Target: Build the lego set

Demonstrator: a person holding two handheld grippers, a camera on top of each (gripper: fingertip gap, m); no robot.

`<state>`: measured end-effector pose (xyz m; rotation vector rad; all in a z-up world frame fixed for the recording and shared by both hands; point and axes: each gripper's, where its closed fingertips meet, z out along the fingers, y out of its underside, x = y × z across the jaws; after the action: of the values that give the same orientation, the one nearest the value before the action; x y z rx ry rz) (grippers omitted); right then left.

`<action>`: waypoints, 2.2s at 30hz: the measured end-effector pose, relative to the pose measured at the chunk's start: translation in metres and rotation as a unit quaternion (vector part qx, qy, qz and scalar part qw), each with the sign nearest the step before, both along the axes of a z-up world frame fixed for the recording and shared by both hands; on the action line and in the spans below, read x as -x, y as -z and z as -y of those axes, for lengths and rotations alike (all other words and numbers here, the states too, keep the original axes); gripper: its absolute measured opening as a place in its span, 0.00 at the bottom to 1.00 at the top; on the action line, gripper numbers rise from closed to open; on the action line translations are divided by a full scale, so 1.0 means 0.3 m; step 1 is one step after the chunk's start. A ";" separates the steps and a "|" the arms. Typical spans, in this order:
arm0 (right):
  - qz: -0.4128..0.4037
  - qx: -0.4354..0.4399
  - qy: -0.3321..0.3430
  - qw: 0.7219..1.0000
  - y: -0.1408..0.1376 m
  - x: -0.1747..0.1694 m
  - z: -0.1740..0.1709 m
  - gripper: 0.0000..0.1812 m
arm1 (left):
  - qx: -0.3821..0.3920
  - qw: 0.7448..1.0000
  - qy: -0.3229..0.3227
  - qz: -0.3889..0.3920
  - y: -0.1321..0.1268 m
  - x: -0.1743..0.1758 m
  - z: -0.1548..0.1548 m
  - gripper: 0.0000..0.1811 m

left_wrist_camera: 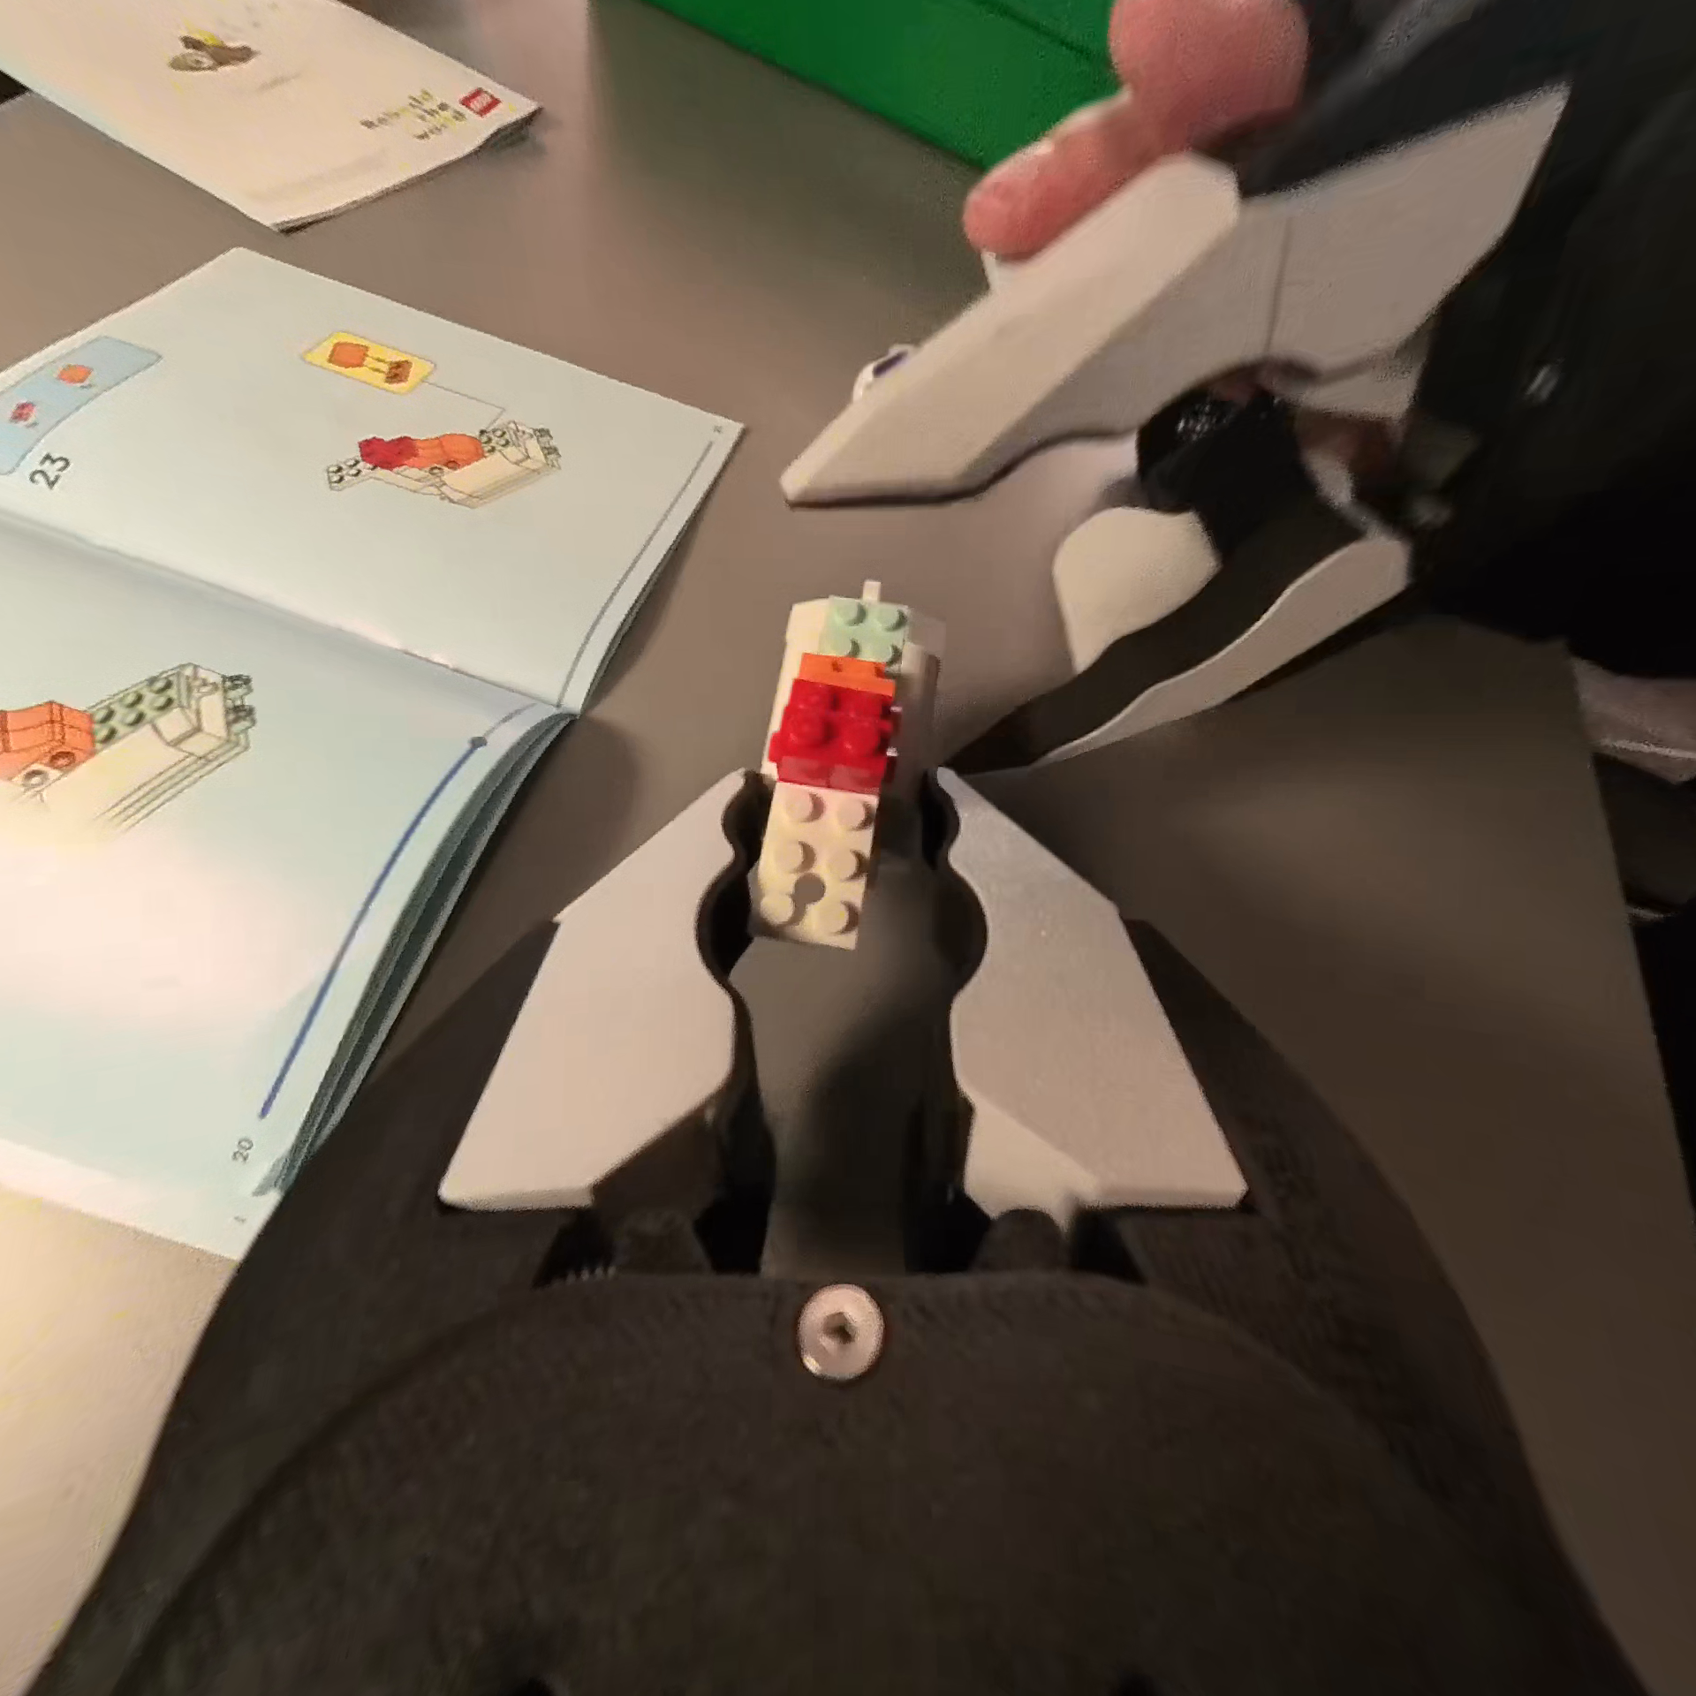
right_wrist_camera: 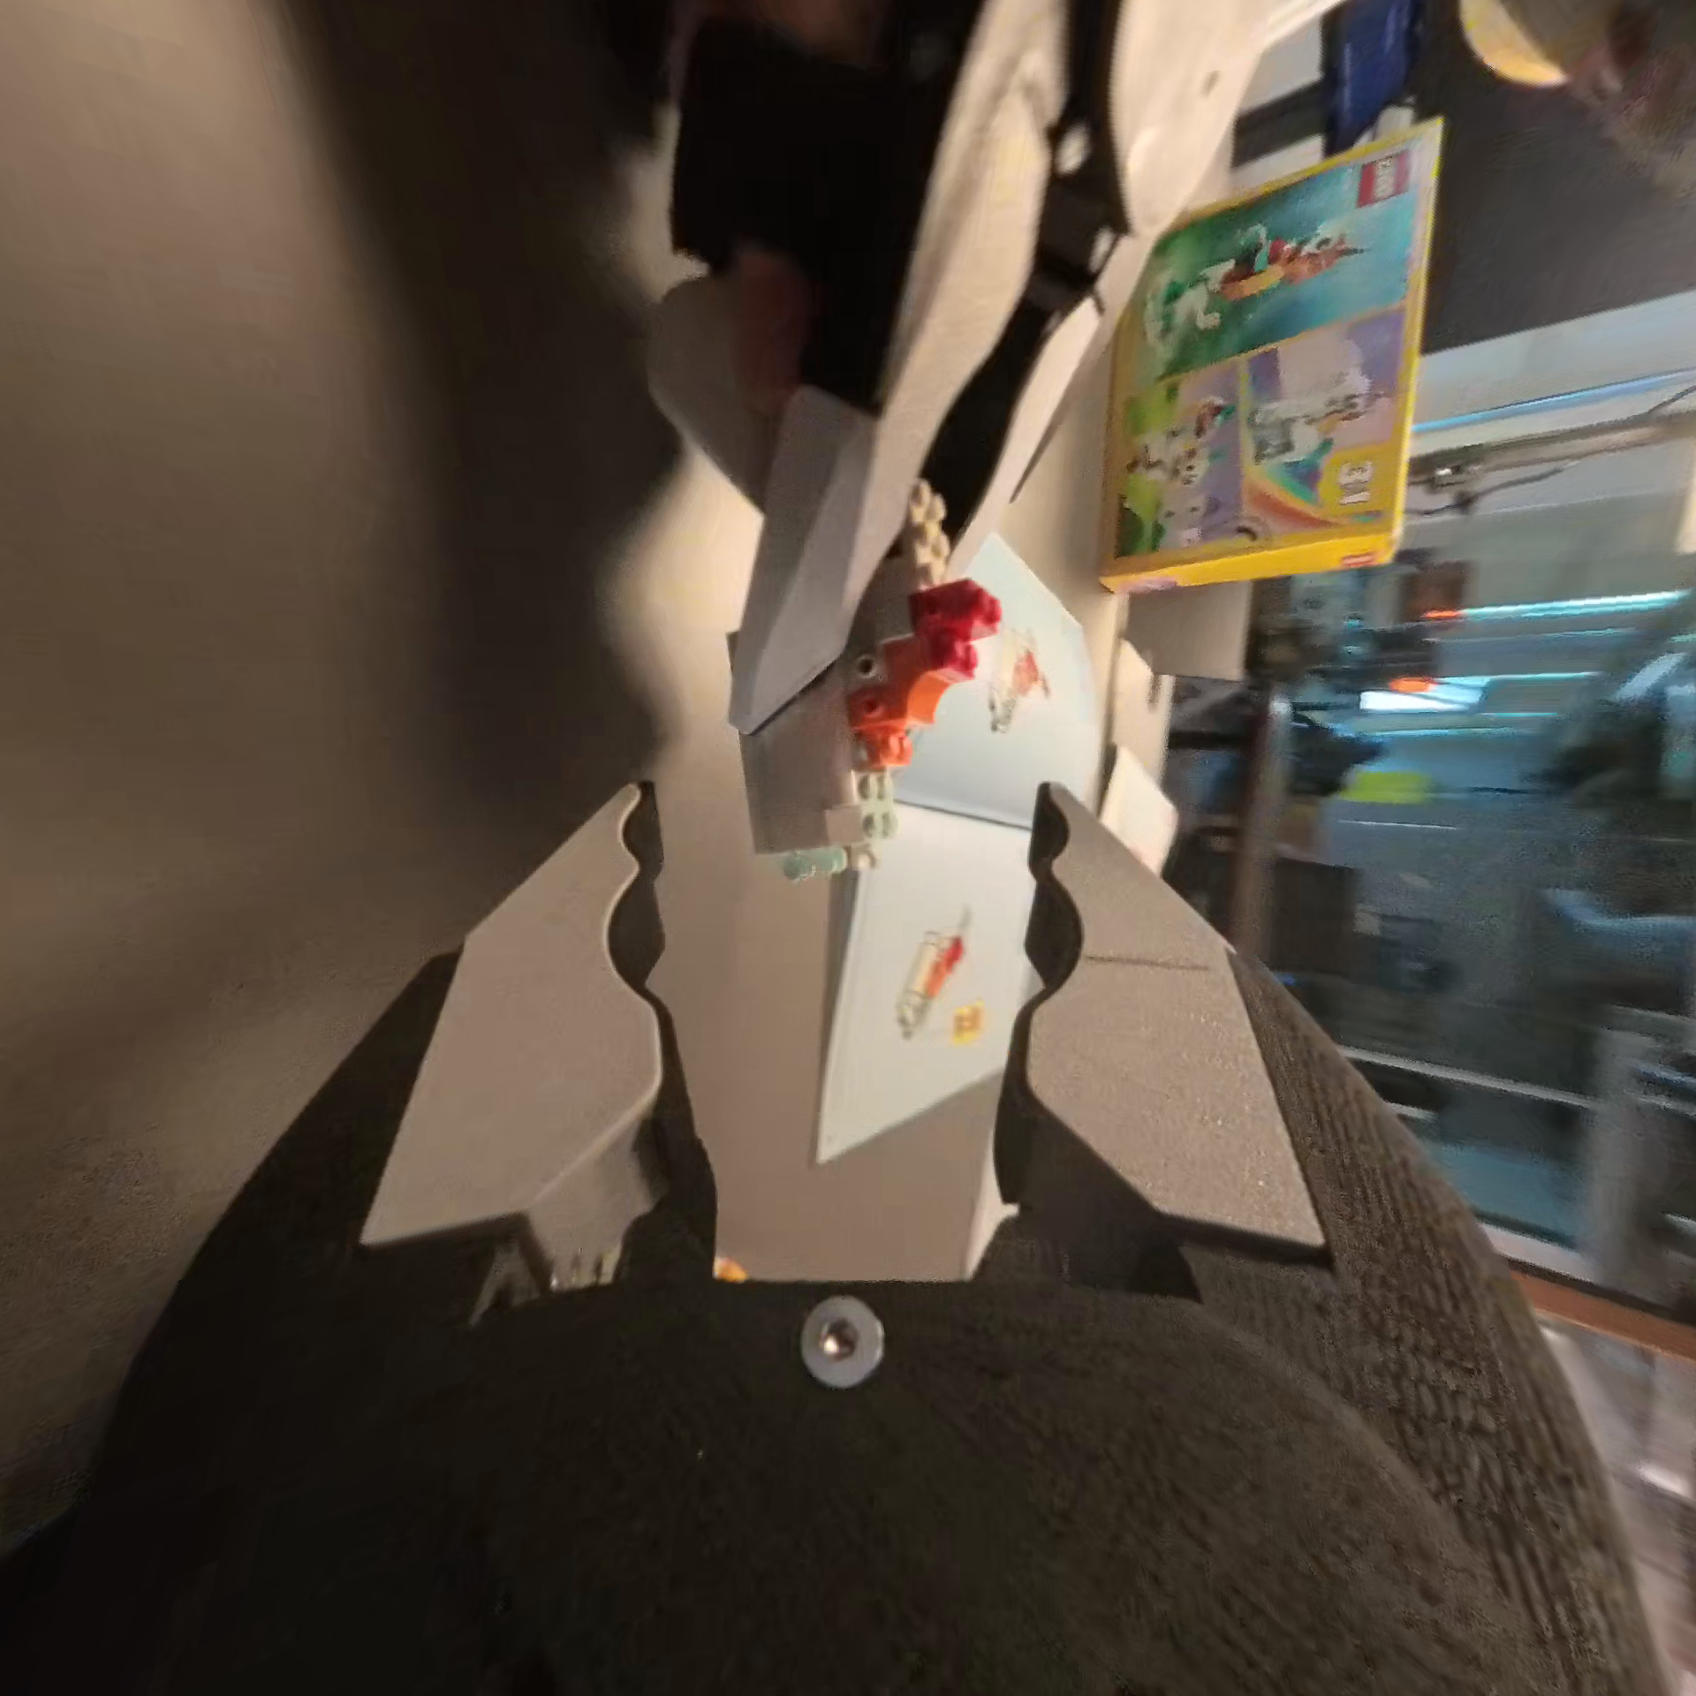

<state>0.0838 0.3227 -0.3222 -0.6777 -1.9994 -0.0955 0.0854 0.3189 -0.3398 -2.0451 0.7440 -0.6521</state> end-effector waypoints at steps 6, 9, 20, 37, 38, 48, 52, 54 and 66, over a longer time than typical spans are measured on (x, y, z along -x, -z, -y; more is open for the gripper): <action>0.012 -0.111 0.019 0.994 0.022 0.024 -0.041 0.33 | 0.004 1.000 -0.003 0.021 -0.020 -0.001 0.005 0.19; 0.008 -0.113 0.014 0.993 0.018 0.033 -0.034 0.30 | 0.005 1.000 -0.002 0.022 -0.021 -0.001 0.006 0.19; 0.012 -0.150 0.004 0.989 0.026 0.046 -0.030 0.22 | 0.017 0.999 -0.006 0.031 -0.018 0.001 0.006 0.19; 0.031 -0.233 -0.027 0.972 0.034 0.042 -0.030 0.15 | 0.052 0.998 0.004 0.022 0.014 -0.016 0.018 0.18; 0.033 -0.240 -0.030 0.970 0.035 0.042 -0.030 0.15 | 0.053 0.998 0.005 0.018 0.016 -0.017 0.019 0.18; -0.035 -0.135 -0.008 0.990 0.002 0.054 -0.029 0.16 | 0.029 0.997 0.001 0.072 -0.053 0.002 0.021 0.18; -0.046 -0.118 -0.004 0.992 -0.013 0.052 -0.028 0.16 | 0.022 0.995 0.008 0.097 -0.075 0.000 0.020 0.18; -0.040 -0.139 -0.012 0.989 -0.016 0.047 -0.028 0.16 | 0.018 0.996 0.012 0.082 -0.072 -0.005 0.021 0.18; -0.060 0.033 0.024 0.997 -0.009 -0.007 -0.088 0.33 | 0.045 0.998 0.004 0.040 -0.017 0.015 0.011 0.18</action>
<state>0.0860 0.3490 -0.3196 -0.7558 -1.8788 -0.0173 0.0810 0.3155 -0.3345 -2.0851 0.6887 -0.7791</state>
